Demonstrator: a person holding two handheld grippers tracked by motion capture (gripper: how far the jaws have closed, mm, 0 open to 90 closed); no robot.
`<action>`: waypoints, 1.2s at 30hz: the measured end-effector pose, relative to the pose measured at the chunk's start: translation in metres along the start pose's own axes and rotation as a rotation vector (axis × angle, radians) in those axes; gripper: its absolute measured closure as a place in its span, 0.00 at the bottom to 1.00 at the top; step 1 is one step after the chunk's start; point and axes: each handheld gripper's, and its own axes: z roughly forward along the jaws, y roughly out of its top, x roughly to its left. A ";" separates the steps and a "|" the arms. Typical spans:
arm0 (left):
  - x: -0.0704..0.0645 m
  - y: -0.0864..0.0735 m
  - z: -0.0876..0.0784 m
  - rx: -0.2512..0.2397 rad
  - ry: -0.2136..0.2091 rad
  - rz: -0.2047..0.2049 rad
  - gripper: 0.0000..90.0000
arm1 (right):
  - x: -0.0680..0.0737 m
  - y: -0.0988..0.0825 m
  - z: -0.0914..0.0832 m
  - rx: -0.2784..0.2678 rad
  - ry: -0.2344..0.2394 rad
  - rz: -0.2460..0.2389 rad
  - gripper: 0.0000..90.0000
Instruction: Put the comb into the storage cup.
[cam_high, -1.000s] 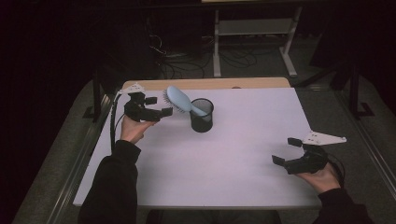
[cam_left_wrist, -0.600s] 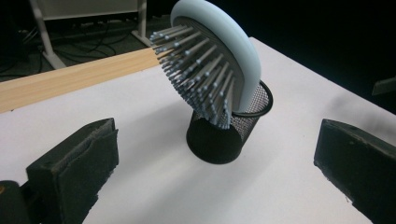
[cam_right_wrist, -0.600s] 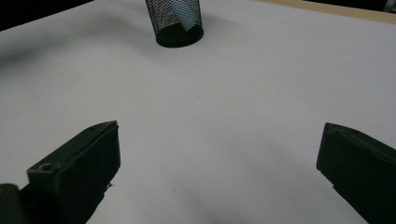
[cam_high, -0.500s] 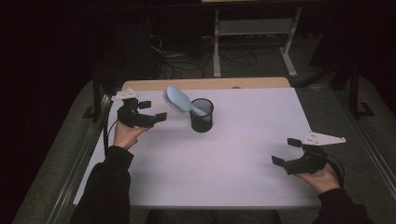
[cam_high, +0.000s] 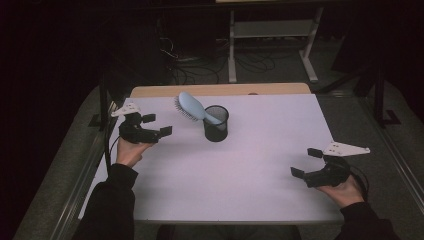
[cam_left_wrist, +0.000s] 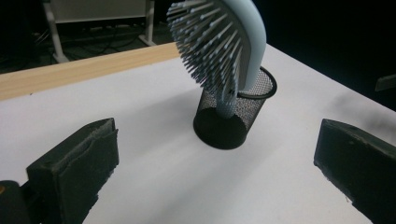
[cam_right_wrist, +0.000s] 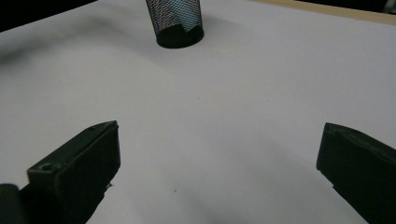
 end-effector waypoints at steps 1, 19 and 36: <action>0.000 -0.001 -0.001 -0.005 0.003 -0.006 0.00 | 0.000 0.000 0.000 0.000 0.000 -0.001 0.00; 0.004 -0.028 -0.026 -0.018 0.032 -0.019 0.00 | 0.000 -0.001 0.001 0.003 -0.003 -0.005 0.00; 0.006 -0.048 -0.040 -0.031 0.048 -0.026 0.00 | 0.001 -0.001 0.000 0.006 -0.004 -0.004 0.00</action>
